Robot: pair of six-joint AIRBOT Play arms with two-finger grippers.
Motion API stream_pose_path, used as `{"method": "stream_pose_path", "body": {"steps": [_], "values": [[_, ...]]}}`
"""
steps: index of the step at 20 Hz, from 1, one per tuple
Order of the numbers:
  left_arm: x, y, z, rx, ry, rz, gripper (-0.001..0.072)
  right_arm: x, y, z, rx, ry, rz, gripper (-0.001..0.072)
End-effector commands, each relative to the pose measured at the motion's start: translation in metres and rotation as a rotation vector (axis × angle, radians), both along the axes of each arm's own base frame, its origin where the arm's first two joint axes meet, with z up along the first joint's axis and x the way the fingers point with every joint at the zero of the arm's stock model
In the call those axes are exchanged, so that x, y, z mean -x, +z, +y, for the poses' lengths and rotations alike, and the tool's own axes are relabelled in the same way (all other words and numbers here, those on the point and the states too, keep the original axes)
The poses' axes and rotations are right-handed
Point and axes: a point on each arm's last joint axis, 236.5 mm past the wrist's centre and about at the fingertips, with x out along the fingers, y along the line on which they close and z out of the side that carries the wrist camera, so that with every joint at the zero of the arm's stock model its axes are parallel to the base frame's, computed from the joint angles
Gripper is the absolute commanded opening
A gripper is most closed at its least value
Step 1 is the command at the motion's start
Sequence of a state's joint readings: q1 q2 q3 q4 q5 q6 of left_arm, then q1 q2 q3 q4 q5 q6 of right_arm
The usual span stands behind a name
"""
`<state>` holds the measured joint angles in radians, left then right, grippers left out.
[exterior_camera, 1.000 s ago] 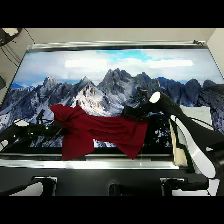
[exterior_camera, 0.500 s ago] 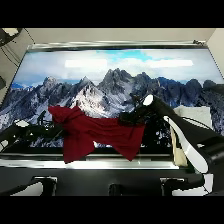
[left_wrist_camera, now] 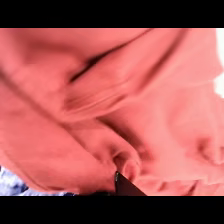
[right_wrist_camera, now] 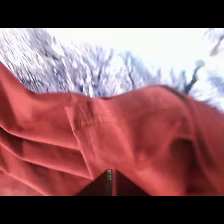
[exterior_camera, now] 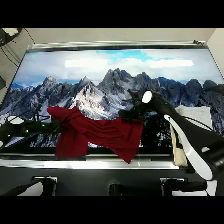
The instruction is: Fold the shirts.
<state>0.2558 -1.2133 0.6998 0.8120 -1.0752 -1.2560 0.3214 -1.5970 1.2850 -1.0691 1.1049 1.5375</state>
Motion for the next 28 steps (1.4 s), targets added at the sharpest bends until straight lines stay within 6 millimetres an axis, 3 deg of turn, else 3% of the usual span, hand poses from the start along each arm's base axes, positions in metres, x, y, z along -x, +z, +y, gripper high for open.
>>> {"method": "stream_pose_path", "body": {"steps": [1,2,4,7,8,10,11,12,14,16,20,22,23,25,26,28], "values": [[-0.014,0.022,0.003,-0.013,-0.019,-0.067,0.0025,-0.019,0.015,-0.049,0.136,-0.075,-0.046,0.0482],[-0.015,0.022,0.003,-0.013,-0.018,-0.067,0.0025,-0.022,0.011,-0.062,0.133,-0.109,-0.022,0.0555],[-0.015,0.021,0.003,-0.013,-0.018,-0.066,0.0025,-0.031,0.0,-0.076,0.091,-0.187,0.023,0.0581],[-0.015,0.021,0.003,-0.013,-0.019,-0.066,0.0026,-0.023,-0.026,-0.057,0.042,-0.113,0.08,0.0645],[-0.015,0.021,0.003,-0.013,-0.019,-0.066,0.0026,-0.018,-0.034,-0.05,0.054,-0.07,0.089,0.0698],[-0.015,0.022,0.003,-0.013,-0.019,-0.067,0.0025,-0.009,-0.048,-0.042,0.086,-0.025,0.106,0.0687],[-0.015,0.022,0.003,-0.014,-0.02,-0.07,0.0026,-0.007,-0.05,-0.04,0.097,-0.01,0.103,0.0595],[-0.017,0.025,0.003,-0.02,-0.033,-0.086,0.0025,-0.007,-0.049,-0.041,0.105,-0.006,0.099,0.0437],[-0.025,0.04,0.004,-0.039,-0.084,-0.152,0.0025,-0.01,-0.046,-0.047,0.124,-0.024,0.091,0.005],[-0.043,0.076,0.008,-0.075,-0.111,-0.264,0.0025,-0.016,-0.03,-0.056,0.159,-0.026,0.037,0.0044],[-0.083,0.198,0.018,-0.175,-0.106,-0.579,0.0025,-0.052,0.056,-0.07,0.183,-0.047,-0.257,0.0042],[-0.091,0.251,0.02,-0.179,-0.053,-0.667,0.0025,-0.062,0.116,-0.071,0.162,-0.062,-0.4,0.0042],[-0.093,0.286,0.021,-0.189,-0.032,-0.738,0.0025,-0.066,0.149,-0.075,0.161,-0.071,-0.478,0.0042],[-0.092,0.378,0.024,-0.229,0.024,-0.947,0.0025,-0.071,0.231,-0.095,0.193,-0.128,-0.679,0.0042],[-0.085,0.433,0.026,-0.251,0.063,-1.077,0.0024,-0.07,0.283,-0.109,0.21,-0.17,-0.801,0.0042],[-0.046,0.549,0.022,-0.275,0.135,-1.356,0.0024,-0.046,0.391,-0.128,0.181,-0.243,-1.05,0.0042]]}}
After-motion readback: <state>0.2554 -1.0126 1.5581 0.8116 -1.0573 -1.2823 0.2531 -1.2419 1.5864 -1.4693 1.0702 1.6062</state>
